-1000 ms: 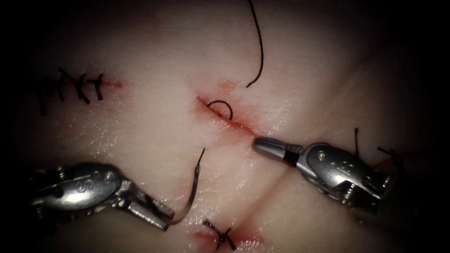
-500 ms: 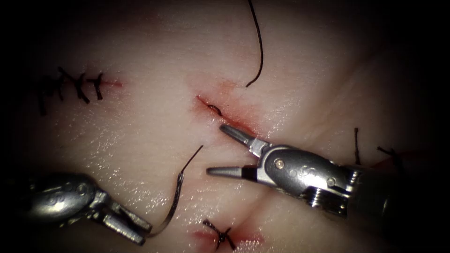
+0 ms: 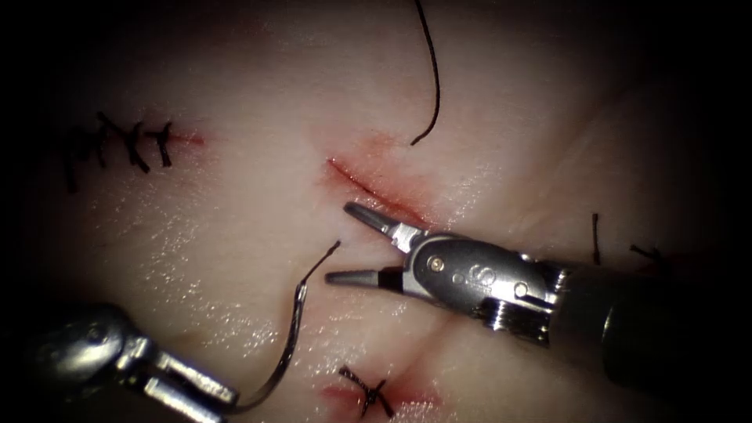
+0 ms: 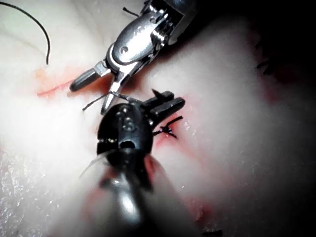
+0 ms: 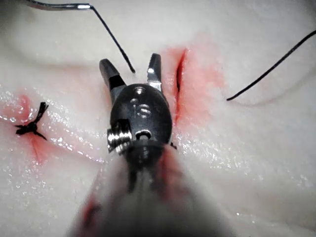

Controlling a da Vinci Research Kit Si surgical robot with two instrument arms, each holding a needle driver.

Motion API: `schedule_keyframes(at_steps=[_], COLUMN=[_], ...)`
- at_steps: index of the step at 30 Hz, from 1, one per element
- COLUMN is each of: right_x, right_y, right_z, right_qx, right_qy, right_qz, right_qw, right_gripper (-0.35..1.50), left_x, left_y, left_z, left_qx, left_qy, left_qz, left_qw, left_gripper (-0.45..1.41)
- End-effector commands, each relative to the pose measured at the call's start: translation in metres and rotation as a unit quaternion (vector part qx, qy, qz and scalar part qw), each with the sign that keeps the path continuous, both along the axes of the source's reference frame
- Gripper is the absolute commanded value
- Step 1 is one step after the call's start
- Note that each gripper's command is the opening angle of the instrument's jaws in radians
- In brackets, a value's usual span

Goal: Wound Closure

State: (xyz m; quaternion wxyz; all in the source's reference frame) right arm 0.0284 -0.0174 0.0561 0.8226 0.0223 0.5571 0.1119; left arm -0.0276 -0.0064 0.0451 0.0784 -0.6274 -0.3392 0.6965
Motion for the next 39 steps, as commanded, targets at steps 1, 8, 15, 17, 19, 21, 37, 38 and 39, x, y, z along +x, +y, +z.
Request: schedule_keyframes(at_steps=[1, 8, 15, 17, 19, 21, 37, 38, 39], right_x=[0.0012, 0.0015, 0.0008, 0.0008, 0.0008, 0.0007, 0.0014, 0.0014, 0.0016], right_y=[-0.0006, -0.0017, -0.0013, -0.0011, -0.0007, -0.0001, -0.0052, -0.0052, -0.0055], right_z=[0.0015, 0.0041, 0.0037, 0.0034, 0.0031, 0.0029, -0.0022, -0.0022, -0.0028], right_qx=[-0.005, 0.017, 0.022, 0.02, 0.023, 0.026, 0.059, 0.059, 0.06], right_qy=[-0.003, -0.013, -0.008, -0.002, -0.005, -0.009, 0.012, 0.012, 0.014], right_qz=[-0.008, -0.014, -0.014, -0.005, -0.002, 0.002, 0.001, 0.001, 0.001], right_qw=[1.0, 1.0, 1.0, 1.0, 1.0, 1.0, 0.998, 0.998, 0.998], right_gripper=[1.03, 0.62, -0.35, -0.35, -0.35, -0.35, -0.35, -0.35, -0.35], left_x=[-0.0006, -0.0001, 0.0004, 0.0003, 0.0002, 0.0001, 0.0015, 0.0015, 0.0016], left_y=[0.0, -0.0001, -0.0002, -0.0004, -0.0007, -0.0012, -0.0017, -0.0017, -0.0019], left_z=[0.0003, -0.0017, -0.003, -0.0033, -0.0038, -0.0046, -0.0059, -0.0059, -0.0058], left_qx=[-0.004, -0.018, -0.028, -0.034, -0.036, -0.044, -0.148, -0.148, -0.151], left_qy=[-0.004, -0.015, -0.018, -0.019, -0.018, -0.018, 0.037, 0.037, 0.042], left_qz=[-0.003, -0.014, -0.02, -0.02, -0.021, -0.022, -0.111, -0.111, -0.118], left_qw=[1.0, 1.0, 0.999, 0.999, 0.999, 0.999, 0.982, 0.982, 0.981], left_gripper=[-0.45, -0.45, -0.45, -0.45, -0.45, -0.45, -0.45, -0.45, -0.45])
